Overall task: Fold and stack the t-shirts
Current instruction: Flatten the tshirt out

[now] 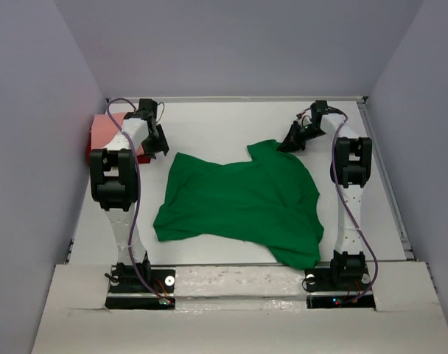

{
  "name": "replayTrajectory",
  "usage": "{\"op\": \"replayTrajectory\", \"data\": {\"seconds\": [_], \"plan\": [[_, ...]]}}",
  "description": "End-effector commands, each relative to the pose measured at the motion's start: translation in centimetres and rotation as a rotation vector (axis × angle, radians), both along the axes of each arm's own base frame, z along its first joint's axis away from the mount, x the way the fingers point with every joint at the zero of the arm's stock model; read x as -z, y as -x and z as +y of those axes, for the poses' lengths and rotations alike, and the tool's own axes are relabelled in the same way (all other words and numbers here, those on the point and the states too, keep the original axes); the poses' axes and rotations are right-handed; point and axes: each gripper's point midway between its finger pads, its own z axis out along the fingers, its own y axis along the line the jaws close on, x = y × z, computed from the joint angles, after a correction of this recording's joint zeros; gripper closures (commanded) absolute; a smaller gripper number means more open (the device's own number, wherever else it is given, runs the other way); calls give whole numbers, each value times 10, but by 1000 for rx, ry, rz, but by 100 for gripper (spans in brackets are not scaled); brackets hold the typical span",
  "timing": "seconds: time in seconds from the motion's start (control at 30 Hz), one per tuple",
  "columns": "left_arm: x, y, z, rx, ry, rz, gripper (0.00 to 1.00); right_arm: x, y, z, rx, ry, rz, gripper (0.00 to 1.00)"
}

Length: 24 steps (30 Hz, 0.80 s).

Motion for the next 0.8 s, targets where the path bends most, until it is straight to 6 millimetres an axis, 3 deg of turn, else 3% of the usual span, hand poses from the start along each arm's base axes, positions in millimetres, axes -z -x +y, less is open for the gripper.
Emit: {"op": "replayTrajectory", "data": {"seconds": [0.0,0.07,0.3,0.4,0.57,0.6,0.77], "plan": [[-6,0,10,-5,-39,6,53,2,-8,-9,6,99,-69,91],[-4,-1,10,-2,-39,12,55,1,-11,-12,10,121,-77,100],[-3,-7,4,25,-12,5,55,-22,-27,-24,35,209,-140,100],[2,-7,3,35,-8,17,51,-37,-34,-26,33,220,-176,100],[14,-10,-17,78,103,26,42,-56,-39,-27,31,227,-217,100],[11,-13,-29,103,161,10,40,-58,-39,-27,31,225,-220,100],[6,-22,-48,132,261,-24,45,-59,-38,-28,29,234,-224,100]]}}
